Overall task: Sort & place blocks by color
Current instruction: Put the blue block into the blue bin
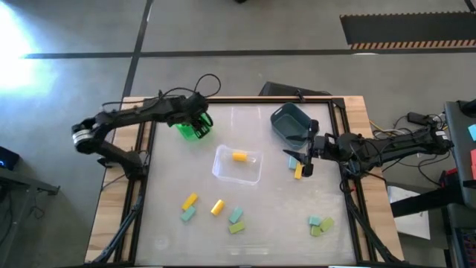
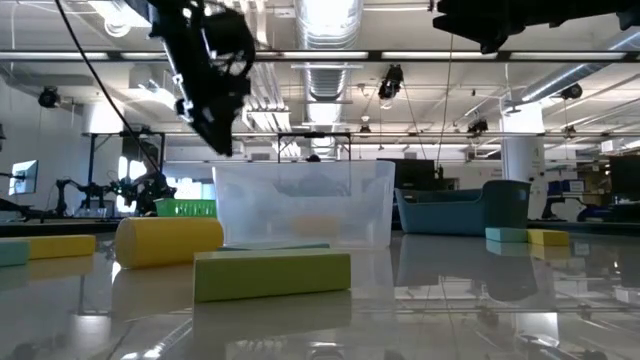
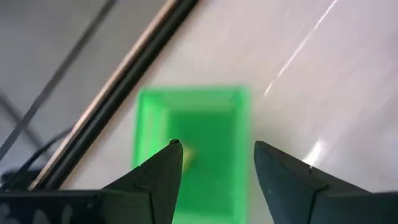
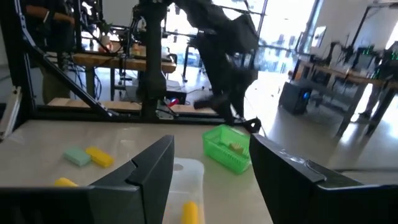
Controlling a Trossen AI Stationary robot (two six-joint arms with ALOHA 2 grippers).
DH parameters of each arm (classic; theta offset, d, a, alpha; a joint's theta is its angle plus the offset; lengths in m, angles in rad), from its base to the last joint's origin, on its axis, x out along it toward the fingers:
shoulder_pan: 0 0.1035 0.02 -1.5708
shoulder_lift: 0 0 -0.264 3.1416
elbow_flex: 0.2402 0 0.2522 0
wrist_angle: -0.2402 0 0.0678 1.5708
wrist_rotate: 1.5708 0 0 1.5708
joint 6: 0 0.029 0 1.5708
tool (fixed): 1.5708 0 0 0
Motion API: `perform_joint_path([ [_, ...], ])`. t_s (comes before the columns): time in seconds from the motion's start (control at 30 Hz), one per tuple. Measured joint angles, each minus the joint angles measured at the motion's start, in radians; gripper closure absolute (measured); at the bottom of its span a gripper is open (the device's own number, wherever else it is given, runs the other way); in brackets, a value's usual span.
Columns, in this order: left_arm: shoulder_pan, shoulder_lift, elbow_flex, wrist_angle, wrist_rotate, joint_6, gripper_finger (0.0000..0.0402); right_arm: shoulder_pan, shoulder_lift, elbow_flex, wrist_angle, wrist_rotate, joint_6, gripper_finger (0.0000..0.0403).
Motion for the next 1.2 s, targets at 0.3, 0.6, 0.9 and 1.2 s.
perform_joint_path([
  [0.3, -0.268, -0.195, -0.143, 0.461, 0.002, 0.031, 0.0219, 0.001, 0.085, 0.0, -0.016, -0.002, 0.32, 0.0202],
  [0.6, -0.349, -0.317, -0.29, 0.813, 0.002, 0.175, 0.0219, 0.044, 0.167, 0.101, -0.311, -0.034, 0.68, 0.0202],
  [0.9, -0.348, -0.355, -0.343, 0.853, 0.0, 0.187, 0.0219, 0.059, 0.378, 0.339, -0.913, -0.028, 1.054, 0.0202],
  [1.2, -0.347, -0.353, -0.345, 0.879, -0.001, 0.227, 0.0219, 0.047, 0.6, 0.457, -1.226, 0.006, 1.268, 0.0202],
])
